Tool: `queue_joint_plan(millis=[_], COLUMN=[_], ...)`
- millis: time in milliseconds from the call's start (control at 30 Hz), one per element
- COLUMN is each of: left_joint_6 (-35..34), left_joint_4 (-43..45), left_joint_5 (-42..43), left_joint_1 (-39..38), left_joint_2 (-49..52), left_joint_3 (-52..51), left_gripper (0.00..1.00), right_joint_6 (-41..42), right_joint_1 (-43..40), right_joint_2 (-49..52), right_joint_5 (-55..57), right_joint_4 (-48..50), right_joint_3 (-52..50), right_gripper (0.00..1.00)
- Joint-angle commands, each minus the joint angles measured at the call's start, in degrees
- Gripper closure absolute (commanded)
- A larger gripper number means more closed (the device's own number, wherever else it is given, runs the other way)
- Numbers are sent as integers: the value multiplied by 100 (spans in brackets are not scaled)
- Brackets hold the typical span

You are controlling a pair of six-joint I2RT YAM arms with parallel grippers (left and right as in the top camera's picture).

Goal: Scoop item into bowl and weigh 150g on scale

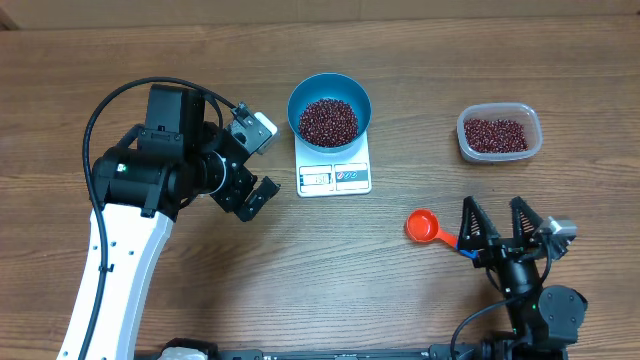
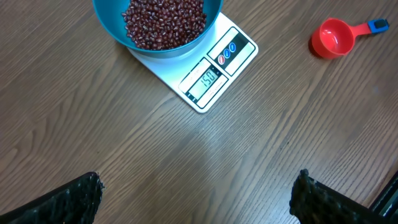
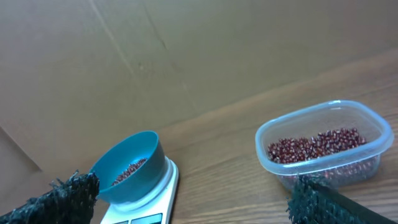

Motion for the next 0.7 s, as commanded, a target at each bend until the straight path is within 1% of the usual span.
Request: queue_joint_plan(millis=[0,333,667], left_joint_6=[129,129,129], left_joint_4=[0,0,0], left_joint_5=[79,79,79], left_joint_1=[-4,-4,-4], left_joint_2=[42,42,42], left_joint_3=[92,92,92], left_gripper=[0,0,0], right_joint_6=[-48,-50,-155], right_joint_1=[44,74,396], right_joint_2=[-70,-70,-70], right_joint_5=[15,17,350], right_joint_4=[81,385,420], right_joint_3=[-98,-374,-435], right_gripper=[0,0,0])
